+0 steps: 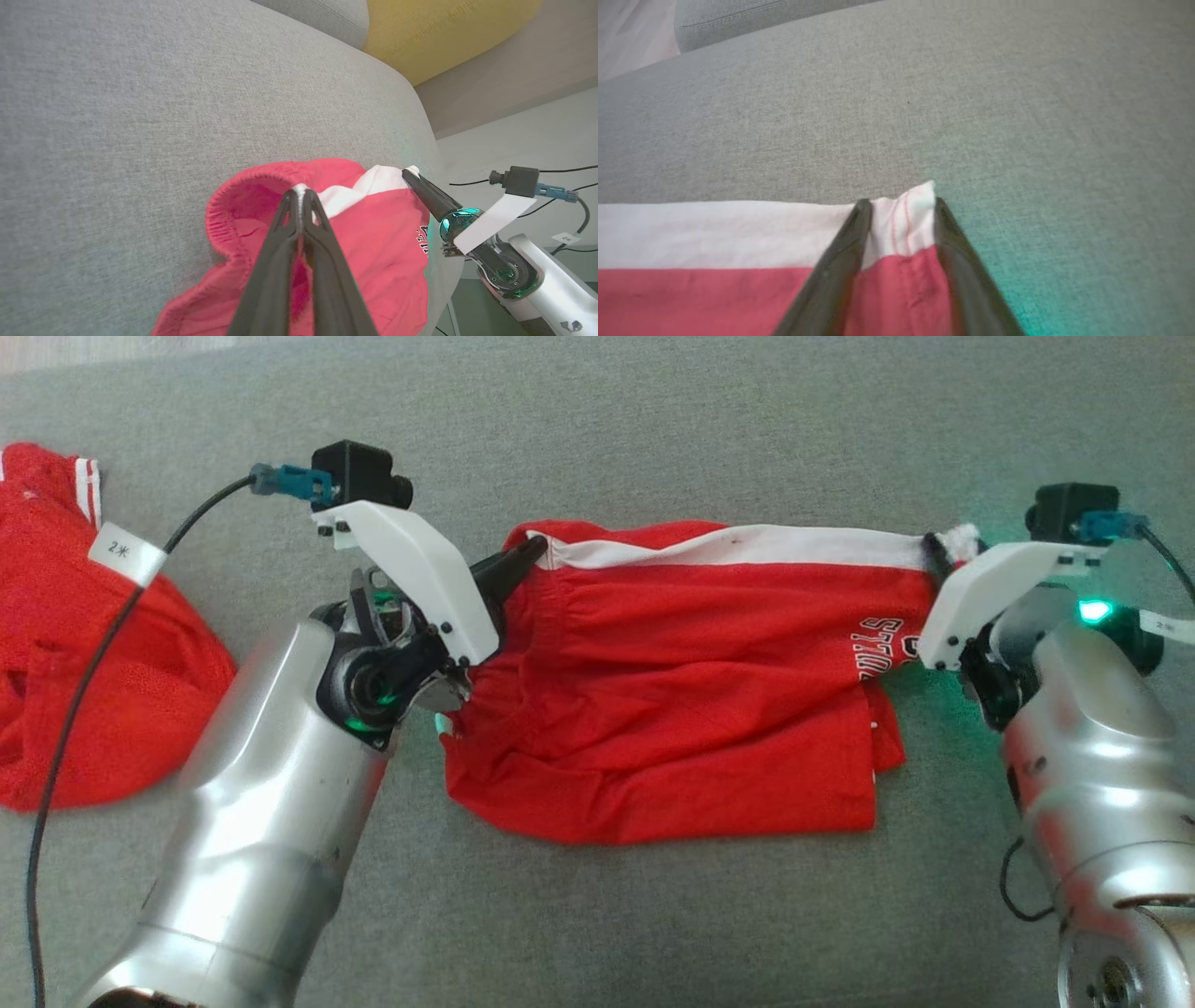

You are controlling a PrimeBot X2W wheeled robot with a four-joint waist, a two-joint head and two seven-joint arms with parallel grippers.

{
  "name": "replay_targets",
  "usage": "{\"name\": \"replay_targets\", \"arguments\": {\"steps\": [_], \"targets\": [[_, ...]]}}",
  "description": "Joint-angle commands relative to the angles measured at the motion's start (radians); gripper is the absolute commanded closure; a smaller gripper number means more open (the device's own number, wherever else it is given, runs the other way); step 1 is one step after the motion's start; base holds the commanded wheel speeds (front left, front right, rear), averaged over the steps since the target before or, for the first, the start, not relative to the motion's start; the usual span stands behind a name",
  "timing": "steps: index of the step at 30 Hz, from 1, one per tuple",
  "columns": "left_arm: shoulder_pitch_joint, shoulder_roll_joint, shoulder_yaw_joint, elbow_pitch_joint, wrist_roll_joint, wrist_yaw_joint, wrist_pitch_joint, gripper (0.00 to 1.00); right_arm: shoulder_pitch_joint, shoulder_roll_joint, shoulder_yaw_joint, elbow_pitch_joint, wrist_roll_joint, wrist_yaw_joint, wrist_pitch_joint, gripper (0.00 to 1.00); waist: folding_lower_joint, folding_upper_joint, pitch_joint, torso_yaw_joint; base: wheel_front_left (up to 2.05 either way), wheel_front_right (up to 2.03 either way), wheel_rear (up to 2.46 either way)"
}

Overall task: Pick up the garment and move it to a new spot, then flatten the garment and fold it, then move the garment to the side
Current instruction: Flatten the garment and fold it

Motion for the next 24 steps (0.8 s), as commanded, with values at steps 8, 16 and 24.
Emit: {"name": "replay_targets", "arguments": {"steps": [8,16,24], "targets": [[-0.062,0.029,0.038,-0.026,-0.008,-0.009,-0.038,1.00,-0.056,-0.012,0.119,-0.027,0.010,-0.001,-0.143,1.00,0.0000,0.0000,-0.006,-0.001,0.00,0.00,0.00],[-0.059,0.049,0.075,-0.037,-0.015,-0.016,-0.126,1.00,-0.029,-0.020,0.230,-0.106,0.110,-0.001,-0.303,1.00,0.0000,0.0000,-0.059,-0.009,0.00,0.00,0.00],[0.066,0.089,0.080,-0.145,-0.056,-0.022,-0.143,1.00,0.152,-0.090,0.368,-0.335,0.296,-0.001,-0.276,1.00,0.0000,0.0000,-0.119,0.003,0.00,0.00,0.00]]}}
